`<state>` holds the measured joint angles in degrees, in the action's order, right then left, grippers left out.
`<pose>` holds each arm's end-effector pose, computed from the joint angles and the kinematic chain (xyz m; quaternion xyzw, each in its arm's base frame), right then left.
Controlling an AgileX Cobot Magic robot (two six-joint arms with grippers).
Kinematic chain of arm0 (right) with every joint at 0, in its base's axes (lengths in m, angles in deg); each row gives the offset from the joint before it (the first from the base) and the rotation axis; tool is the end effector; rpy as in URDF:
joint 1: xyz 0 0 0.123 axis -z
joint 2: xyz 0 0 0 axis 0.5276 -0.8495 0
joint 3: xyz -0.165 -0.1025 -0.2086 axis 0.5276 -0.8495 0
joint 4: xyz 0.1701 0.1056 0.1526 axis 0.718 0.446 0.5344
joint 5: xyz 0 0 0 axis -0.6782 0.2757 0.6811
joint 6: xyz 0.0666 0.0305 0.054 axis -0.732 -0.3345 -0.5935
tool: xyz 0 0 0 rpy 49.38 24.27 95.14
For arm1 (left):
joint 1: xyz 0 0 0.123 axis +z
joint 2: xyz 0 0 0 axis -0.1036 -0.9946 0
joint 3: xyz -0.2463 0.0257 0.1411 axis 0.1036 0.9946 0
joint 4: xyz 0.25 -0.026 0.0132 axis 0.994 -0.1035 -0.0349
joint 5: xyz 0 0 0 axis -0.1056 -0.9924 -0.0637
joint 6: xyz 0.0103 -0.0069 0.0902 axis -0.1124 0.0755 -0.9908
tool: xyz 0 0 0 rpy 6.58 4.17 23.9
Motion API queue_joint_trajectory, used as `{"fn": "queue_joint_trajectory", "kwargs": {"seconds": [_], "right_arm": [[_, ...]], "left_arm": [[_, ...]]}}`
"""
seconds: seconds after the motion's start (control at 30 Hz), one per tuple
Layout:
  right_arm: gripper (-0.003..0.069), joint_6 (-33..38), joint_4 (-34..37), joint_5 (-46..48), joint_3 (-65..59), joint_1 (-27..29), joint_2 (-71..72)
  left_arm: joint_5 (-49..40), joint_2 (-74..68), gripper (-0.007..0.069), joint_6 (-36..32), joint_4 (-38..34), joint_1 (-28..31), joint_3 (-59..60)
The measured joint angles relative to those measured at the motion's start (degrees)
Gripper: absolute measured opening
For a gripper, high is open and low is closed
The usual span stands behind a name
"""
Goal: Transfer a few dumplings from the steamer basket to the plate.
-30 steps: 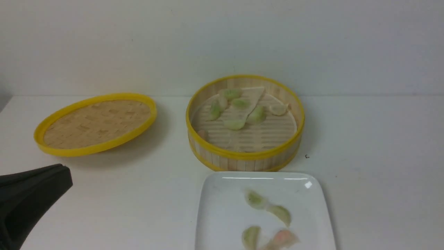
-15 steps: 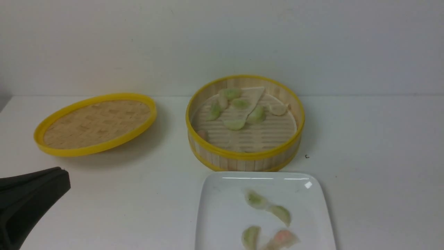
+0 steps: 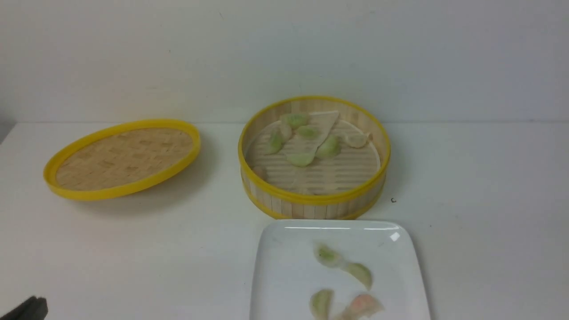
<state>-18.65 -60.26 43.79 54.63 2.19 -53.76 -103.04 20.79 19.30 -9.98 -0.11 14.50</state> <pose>0.0078 -0.0027 0.3069 -0.0704 0.7229 0.2372 0.6452 0.0546 -0.0088 0.1863 0.0806 0.7813 -0.0234 0.6185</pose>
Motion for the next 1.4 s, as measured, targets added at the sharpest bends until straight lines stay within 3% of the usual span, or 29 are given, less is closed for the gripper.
{"fn": "queue_joint_trajectory", "kwargs": {"seconds": [0.97,1.1,1.17,1.27,1.4], "right_arm": [[-0.0013,0.34,-0.05,-0.17,0.0,0.0,0.0],[-0.0013,6.14,2.5,-3.26,-1.2,0.0,0.0],[-0.0013,13.81,7.24,-8.19,-3.84,0.0,0.0],[-0.0013,19.19,10.6,-12.61,-6.3,0.0,0.0],[-0.0013,21.71,12.93,-14.73,-9.76,0.61,0.0]], "left_arm": [[-3.7,1.72,-0.0006,0.87,0.27,0.33,2.01],[-3.7,1.72,-0.0006,0.87,0.27,0.33,2.01],[-3.7,1.72,-0.0006,0.87,0.27,0.33,2.01],[-3.7,1.72,-0.0006,0.87,0.27,0.33,2.01],[-3.7,1.72,-0.0006,0.87,0.27,0.33,2.01]]}}
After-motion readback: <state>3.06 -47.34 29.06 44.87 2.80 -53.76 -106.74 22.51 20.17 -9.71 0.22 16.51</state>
